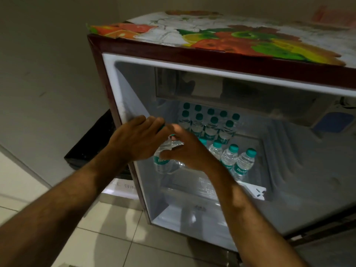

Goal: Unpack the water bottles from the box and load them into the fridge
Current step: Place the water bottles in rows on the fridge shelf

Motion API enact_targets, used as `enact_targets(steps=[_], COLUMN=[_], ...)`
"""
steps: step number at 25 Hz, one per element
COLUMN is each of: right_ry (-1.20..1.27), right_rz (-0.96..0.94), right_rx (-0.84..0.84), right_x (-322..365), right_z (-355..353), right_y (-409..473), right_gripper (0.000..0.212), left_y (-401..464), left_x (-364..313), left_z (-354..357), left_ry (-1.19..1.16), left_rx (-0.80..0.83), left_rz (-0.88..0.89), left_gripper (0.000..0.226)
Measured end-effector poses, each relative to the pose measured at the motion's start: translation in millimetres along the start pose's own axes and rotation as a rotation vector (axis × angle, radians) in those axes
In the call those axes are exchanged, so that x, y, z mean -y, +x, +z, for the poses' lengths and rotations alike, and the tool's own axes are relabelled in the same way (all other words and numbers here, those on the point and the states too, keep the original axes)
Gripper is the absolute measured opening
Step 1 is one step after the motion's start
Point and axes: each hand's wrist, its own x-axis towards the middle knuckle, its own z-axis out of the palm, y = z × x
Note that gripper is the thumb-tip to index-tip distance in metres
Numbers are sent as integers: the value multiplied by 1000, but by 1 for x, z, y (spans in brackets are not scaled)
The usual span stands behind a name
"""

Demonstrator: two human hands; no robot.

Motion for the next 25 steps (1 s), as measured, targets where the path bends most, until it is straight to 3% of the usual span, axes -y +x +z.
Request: enact_targets(steps=[3, 6, 11, 16, 18, 21, 23, 25], right_ry=[-30, -55, 452, 556, 444, 113, -89, -289], right_rz=[3, 23, 303, 246, 263, 263, 309, 452], right_rx=[-91, -194, -672, -1057, -1212, -1328, -1287, -1145], right_x=[8, 0, -26, -41, -46, -56, -69, -88], right_z=[7, -7, -58, -99, -113, -136, -155, -174], right_y=[0, -4, -11, 1, 7, 7, 9, 12], right_gripper=[51, 37, 31, 35, 37, 23, 23, 34], left_y=[2, 1, -1, 0, -1, -2, -2, -2], left_x=[-2, -4, -4, -6, -6, -7, -8, -8], left_z=[-2, 2, 8, 7, 7, 9, 10, 10], left_ry=[-72, -24, 0, 23, 20, 24, 43, 55], left_rx=[28, -97, -214, -259, -269, -282, -290, -301], left_rz=[-50, -96, -97, -94, -101, -116, -119, -119], left_gripper=[40, 32, 33, 33, 33, 35, 35, 35])
